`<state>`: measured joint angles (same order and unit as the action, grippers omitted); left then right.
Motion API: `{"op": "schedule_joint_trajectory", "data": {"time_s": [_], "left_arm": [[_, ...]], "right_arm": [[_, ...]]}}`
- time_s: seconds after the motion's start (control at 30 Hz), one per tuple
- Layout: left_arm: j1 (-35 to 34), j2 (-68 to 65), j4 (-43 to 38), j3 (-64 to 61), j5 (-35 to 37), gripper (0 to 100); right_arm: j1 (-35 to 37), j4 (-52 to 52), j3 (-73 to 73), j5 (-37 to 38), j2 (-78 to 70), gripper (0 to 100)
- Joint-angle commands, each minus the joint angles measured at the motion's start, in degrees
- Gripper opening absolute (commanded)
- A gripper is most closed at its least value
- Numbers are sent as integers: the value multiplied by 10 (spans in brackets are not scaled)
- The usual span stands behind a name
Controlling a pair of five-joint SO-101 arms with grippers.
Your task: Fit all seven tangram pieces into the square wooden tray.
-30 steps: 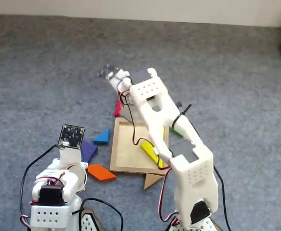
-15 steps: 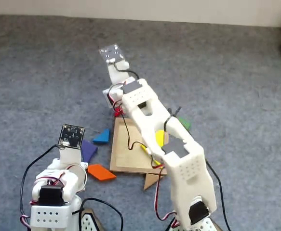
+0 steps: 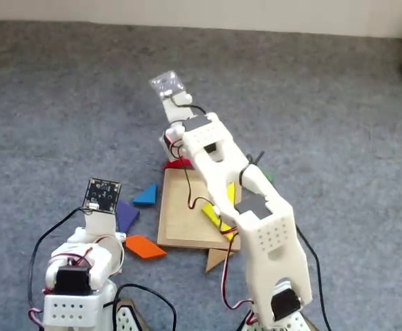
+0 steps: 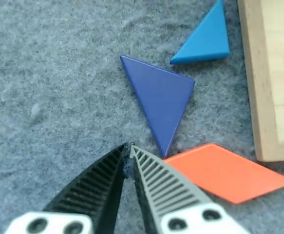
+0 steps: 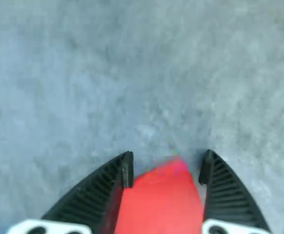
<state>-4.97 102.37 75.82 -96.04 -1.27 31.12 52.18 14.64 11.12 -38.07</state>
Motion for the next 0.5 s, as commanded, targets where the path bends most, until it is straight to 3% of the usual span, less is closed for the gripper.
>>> {"op": "schedule_joint_trajectory", "data": {"time_s": [0.0,0.47], "left_arm": [[9,14,2,-12,3,5],[9,14,2,-12,3,5]], "right_arm": [[-34,68,-8,58,7,221],[-131,179,-13,178,70,221]]}}
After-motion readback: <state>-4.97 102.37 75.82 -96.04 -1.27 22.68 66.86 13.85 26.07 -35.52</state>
